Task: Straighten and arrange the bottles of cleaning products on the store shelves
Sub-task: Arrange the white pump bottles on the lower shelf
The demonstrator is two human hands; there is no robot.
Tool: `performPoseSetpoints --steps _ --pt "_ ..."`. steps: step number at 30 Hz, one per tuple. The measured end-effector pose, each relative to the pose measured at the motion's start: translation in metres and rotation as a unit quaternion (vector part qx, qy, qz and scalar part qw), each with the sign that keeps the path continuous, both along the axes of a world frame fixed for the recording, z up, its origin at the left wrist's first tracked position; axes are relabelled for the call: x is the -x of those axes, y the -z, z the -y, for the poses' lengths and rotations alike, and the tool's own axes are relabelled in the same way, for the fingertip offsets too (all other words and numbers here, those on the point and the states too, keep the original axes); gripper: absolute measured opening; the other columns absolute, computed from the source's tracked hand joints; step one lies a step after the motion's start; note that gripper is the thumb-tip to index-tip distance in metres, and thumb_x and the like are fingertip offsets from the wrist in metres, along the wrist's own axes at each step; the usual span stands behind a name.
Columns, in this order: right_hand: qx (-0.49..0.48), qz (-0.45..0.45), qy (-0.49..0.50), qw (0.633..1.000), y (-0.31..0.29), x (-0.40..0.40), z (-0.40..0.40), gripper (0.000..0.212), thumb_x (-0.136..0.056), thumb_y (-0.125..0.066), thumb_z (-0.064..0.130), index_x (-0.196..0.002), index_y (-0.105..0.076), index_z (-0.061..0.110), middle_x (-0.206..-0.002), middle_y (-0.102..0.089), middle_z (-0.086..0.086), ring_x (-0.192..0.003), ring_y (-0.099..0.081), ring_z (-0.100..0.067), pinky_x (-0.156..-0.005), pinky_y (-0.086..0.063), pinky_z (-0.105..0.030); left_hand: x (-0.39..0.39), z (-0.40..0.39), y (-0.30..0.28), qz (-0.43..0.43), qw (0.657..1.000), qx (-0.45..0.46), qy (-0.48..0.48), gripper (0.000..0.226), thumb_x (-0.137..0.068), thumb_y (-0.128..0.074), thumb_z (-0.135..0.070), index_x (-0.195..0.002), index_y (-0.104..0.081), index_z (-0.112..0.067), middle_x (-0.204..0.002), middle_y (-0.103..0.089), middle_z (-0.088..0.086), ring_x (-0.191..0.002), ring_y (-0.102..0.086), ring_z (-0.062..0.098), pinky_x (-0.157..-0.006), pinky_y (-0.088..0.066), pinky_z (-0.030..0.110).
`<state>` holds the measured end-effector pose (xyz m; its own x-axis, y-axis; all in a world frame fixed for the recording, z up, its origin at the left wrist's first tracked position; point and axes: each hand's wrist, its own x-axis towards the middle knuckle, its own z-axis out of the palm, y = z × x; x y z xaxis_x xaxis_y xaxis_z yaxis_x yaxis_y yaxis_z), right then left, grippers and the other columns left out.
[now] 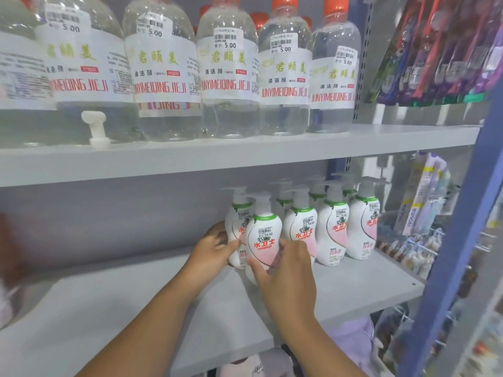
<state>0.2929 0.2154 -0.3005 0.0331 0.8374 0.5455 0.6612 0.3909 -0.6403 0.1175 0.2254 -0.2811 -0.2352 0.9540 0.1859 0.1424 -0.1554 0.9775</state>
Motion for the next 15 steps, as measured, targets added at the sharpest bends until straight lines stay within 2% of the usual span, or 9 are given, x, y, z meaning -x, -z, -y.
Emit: performPoseSetpoints --steps 3,6,8,12,15 --pt "-0.014 0.018 0.026 0.999 0.001 0.004 -0.002 0.066 -0.077 -0.076 0.066 -0.125 -0.056 0.025 -0.113 -0.050 0.008 -0.106 -0.058 -0.016 -0.075 -0.054 -0.034 -0.002 0.000 -0.001 0.013 1.000 -0.007 0.016 0.033 -0.098 -0.067 -0.012 -0.123 -0.061 -0.033 -0.112 -0.077 -0.006 -0.106 -0.074 0.018 -0.079 -0.063 0.039" --pt "-0.009 0.032 0.037 0.999 0.000 0.005 -0.002 0.069 -0.079 -0.074 0.066 -0.129 -0.055 0.024 -0.117 -0.053 0.008 -0.107 -0.061 -0.017 -0.074 -0.052 -0.033 -0.003 -0.004 0.002 0.011 1.000 -0.005 0.021 0.032 -0.099 -0.066 -0.012 -0.122 -0.062 -0.033 -0.114 -0.077 -0.004 -0.107 -0.072 0.019 -0.087 -0.062 0.044" --pt "-0.018 0.037 0.050 0.998 0.000 0.007 -0.003 0.066 -0.077 -0.076 0.066 -0.123 -0.058 0.024 -0.113 -0.056 0.008 -0.102 -0.063 -0.018 -0.072 -0.051 -0.032 -0.004 -0.006 0.001 0.012 1.000 -0.001 0.025 0.030 -0.098 -0.067 -0.014 -0.121 -0.063 -0.033 -0.116 -0.077 -0.003 -0.099 -0.069 0.022 -0.092 -0.061 0.045" --pt "-0.039 0.044 0.071 0.996 0.003 0.009 -0.006 0.065 -0.071 -0.082 0.065 -0.115 -0.061 0.022 -0.106 -0.059 0.006 -0.091 -0.068 -0.022 -0.064 -0.051 -0.035 -0.011 -0.006 0.000 0.042 0.998 0.023 0.030 0.025 -0.099 -0.067 -0.015 -0.118 -0.068 -0.031 -0.114 -0.077 -0.008 -0.102 -0.075 0.013 -0.086 -0.061 0.030" --pt "-0.027 0.032 0.066 0.997 0.002 0.008 -0.007 0.068 -0.071 -0.082 0.065 -0.119 -0.061 0.022 -0.109 -0.060 0.006 -0.092 -0.068 -0.023 -0.065 -0.051 -0.036 -0.012 -0.008 0.002 0.046 0.998 0.037 0.033 0.025 -0.099 -0.065 -0.018 -0.119 -0.070 -0.032 -0.117 -0.077 -0.008 -0.108 -0.073 0.014 -0.095 -0.058 0.036"
